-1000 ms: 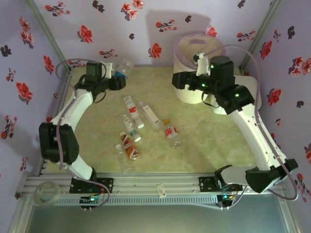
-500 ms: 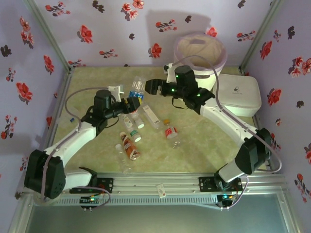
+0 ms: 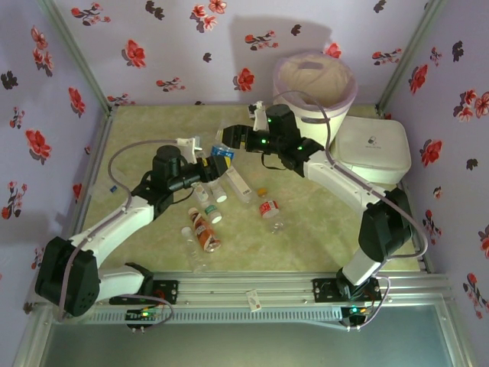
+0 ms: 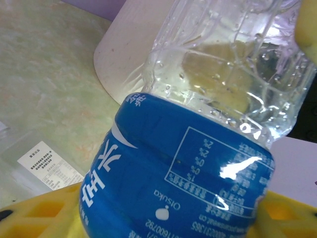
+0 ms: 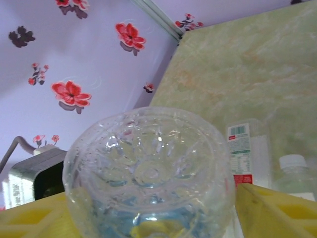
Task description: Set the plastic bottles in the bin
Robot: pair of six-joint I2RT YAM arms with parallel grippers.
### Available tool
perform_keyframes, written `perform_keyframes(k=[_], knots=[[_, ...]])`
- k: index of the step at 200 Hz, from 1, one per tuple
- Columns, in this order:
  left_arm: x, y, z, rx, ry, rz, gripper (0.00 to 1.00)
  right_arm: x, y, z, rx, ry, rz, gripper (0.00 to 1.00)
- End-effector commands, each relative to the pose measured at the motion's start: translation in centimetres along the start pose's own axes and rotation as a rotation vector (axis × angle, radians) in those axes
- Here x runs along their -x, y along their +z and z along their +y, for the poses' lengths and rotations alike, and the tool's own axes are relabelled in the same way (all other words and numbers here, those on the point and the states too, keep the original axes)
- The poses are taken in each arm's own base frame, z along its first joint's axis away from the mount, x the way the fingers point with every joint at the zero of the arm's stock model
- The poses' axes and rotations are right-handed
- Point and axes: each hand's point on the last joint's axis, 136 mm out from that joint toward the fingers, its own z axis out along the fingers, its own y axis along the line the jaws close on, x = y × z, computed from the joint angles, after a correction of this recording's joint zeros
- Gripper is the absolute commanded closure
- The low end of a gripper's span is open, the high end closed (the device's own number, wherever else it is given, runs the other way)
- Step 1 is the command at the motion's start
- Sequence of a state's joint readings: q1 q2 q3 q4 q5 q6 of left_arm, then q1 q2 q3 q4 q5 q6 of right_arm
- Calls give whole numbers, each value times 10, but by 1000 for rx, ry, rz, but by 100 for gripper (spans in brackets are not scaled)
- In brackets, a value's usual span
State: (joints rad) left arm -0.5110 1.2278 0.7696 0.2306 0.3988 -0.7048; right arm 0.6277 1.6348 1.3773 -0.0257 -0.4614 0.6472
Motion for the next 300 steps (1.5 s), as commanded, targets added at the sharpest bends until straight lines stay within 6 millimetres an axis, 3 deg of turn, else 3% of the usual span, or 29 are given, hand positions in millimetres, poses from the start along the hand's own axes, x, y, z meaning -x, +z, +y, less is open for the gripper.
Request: perform_keyframes(k=[1, 61, 81, 103, 123, 132, 162, 201, 228, 265, 300], knots=[[10, 3, -15, -48, 25, -36, 52, 11, 2, 7, 39, -1, -27, 28], [9, 6, -16, -50, 24, -27, 49, 15, -1, -2, 27, 12, -29, 41], [9, 6, -16, -50, 24, -27, 36, 15, -2, -2, 25, 6, -28, 42], [10, 4, -17, -45, 29, -28, 14, 21, -8, 1, 12, -19, -29, 43], [13, -1, -16, -36, 33, -32, 1, 32, -20, 6, -21, -69, -44, 43], [14, -3, -15, -28, 34, -31, 0, 38, -26, 8, -43, -99, -52, 44], [13, -14, -3, 38, 18, -21, 0, 63, -54, 11, -161, -221, -89, 44], [-8, -29, 47, 259, -37, 64, 0, 107, -100, 12, -317, -333, -161, 45], [-22, -45, 64, 349, -51, 103, 0, 141, -134, 11, -411, -380, -232, 45], [-41, -79, 84, 507, -71, 139, 0, 187, -180, -3, -590, -441, -344, 45], [-57, -92, 91, 528, -143, 127, 0, 211, -212, -26, -786, -482, -407, 46]])
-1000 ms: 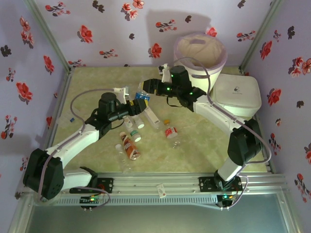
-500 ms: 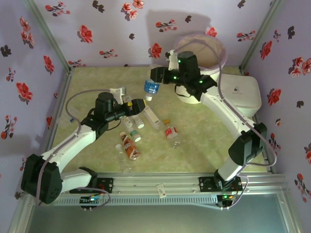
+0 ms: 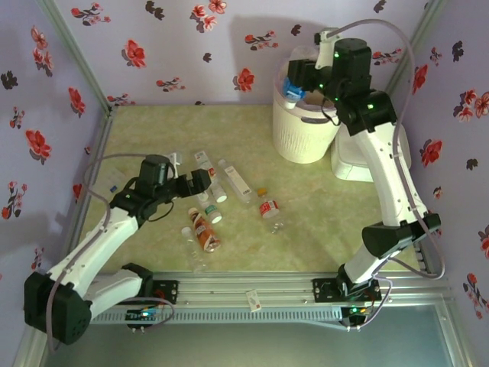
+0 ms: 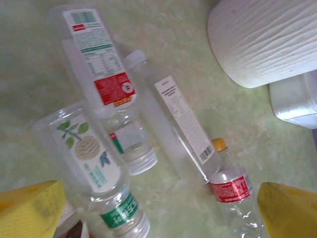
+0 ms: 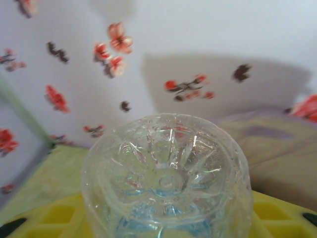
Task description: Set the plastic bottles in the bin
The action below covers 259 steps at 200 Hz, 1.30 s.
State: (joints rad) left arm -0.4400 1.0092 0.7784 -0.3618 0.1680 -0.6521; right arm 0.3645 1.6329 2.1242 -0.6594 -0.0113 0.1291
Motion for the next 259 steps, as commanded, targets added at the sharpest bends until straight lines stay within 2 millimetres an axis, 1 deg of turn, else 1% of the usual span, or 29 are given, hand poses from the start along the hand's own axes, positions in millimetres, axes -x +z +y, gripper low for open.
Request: perform_keyframes(k=[1, 12, 35, 75, 89, 125, 155, 183, 216, 259], knots=[[-22, -3, 27, 89, -57, 39, 0, -3, 6, -39, -182, -82, 21, 47], [-25, -5, 29, 88, -69, 37, 0, -2, 11, -53, -219, -75, 19, 47], [-33, -8, 34, 96, -69, 46, 0, -8, 25, -81, -274, -62, 60, 48], [-42, -17, 40, 111, -84, 56, 1, -24, 56, -111, -303, -41, 129, 48], [-44, -20, 41, 114, -87, 56, 1, -35, 70, -120, -311, -37, 167, 48], [-48, -26, 46, 130, -91, 54, 1, -67, 101, -133, -314, -41, 259, 48], [-52, -25, 48, 139, -90, 66, 1, -102, 124, -144, -308, -24, 357, 48], [-53, -24, 54, 163, -78, 67, 1, -129, 138, -153, -302, 3, 423, 48], [-54, -17, 56, 155, -109, 48, 1, -152, 153, -160, -288, 27, 471, 48], [-54, -16, 57, 157, -103, 52, 1, -188, 164, -174, -285, 54, 569, 48]])
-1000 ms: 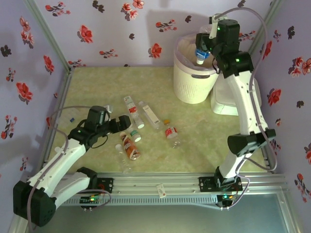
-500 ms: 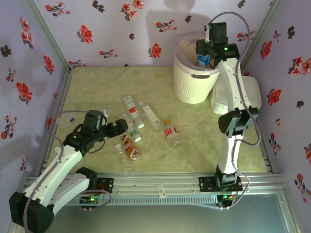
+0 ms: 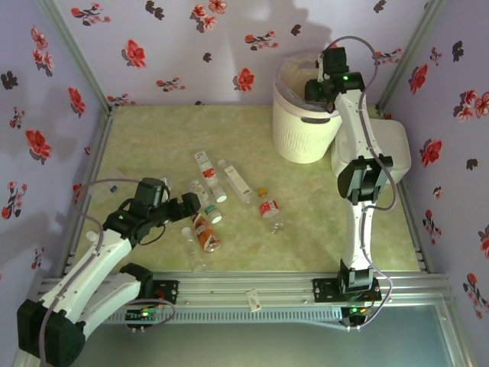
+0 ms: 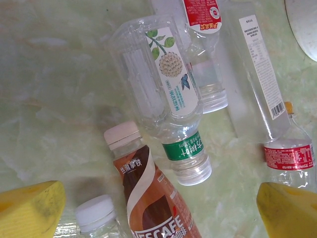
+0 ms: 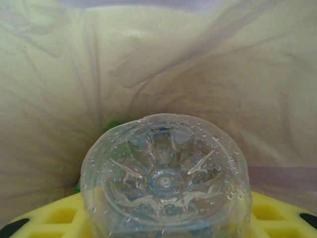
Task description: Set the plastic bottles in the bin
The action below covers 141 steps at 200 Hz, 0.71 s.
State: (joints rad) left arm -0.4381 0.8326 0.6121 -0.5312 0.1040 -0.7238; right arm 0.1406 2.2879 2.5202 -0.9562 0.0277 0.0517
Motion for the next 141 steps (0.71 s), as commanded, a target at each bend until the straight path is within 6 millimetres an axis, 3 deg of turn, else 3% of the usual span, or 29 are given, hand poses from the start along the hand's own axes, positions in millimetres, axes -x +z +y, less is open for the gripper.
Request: perform_keyframes(k=[1, 34, 83, 141], knots=[[7, 0, 1, 7, -11, -32, 1, -11, 9, -4, 15, 7, 51, 48], [7, 1, 1, 7, -8, -31, 1, -25, 28, -7, 27, 21, 96, 46], [7, -1, 1, 8, -11, -29, 1, -38, 48, -11, 21, 29, 131, 36], [6, -2, 2, 26, -13, -11, 0, -23, 34, -10, 32, 35, 85, 20]])
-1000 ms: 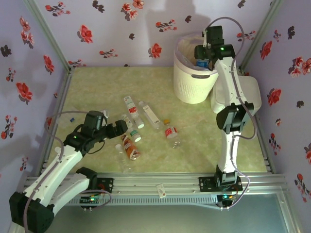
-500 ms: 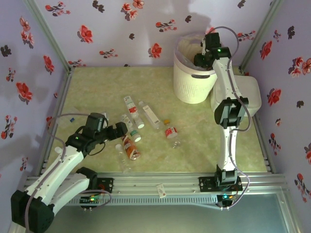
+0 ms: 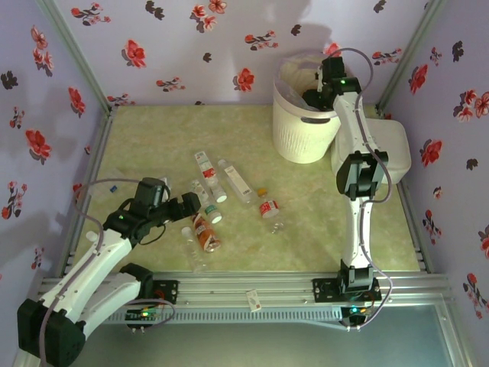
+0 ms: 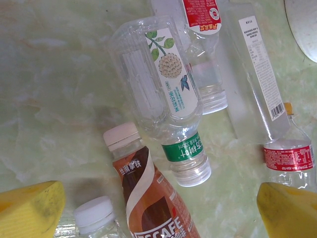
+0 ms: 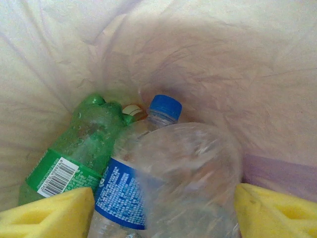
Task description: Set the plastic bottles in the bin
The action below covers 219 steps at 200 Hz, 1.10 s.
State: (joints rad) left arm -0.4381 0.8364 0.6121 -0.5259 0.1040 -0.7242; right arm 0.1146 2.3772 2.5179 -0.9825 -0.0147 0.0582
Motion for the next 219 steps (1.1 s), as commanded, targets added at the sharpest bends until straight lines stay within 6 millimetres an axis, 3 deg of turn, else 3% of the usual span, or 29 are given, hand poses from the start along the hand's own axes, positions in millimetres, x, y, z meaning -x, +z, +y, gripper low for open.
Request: perform_keyframes(k=[1, 40, 81, 110, 140, 168, 203, 219], knots=[[6, -3, 2, 28, -13, -10, 0, 11, -12, 1, 19, 7, -36, 20], [6, 0, 5, 50, -31, -2, 0, 31, -52, 8, 53, 5, -115, 13], [1, -7, 9, 97, -98, 46, 1, 55, -127, 18, 92, -5, -245, 10], [-29, -29, 15, 172, -152, 184, 4, 58, -181, 32, 116, -38, -327, 10], [-62, -56, 20, 200, -212, 291, 7, 45, -224, 54, 145, -92, -375, 10], [-92, -62, 13, 113, -352, 361, 12, 35, -252, 73, 163, -141, -419, 10], [-130, -50, 3, 20, -466, 421, 14, 34, -262, 79, 160, -161, -440, 11], [-142, -44, 12, 59, -457, 428, 14, 35, -262, 80, 161, -160, -446, 11]])
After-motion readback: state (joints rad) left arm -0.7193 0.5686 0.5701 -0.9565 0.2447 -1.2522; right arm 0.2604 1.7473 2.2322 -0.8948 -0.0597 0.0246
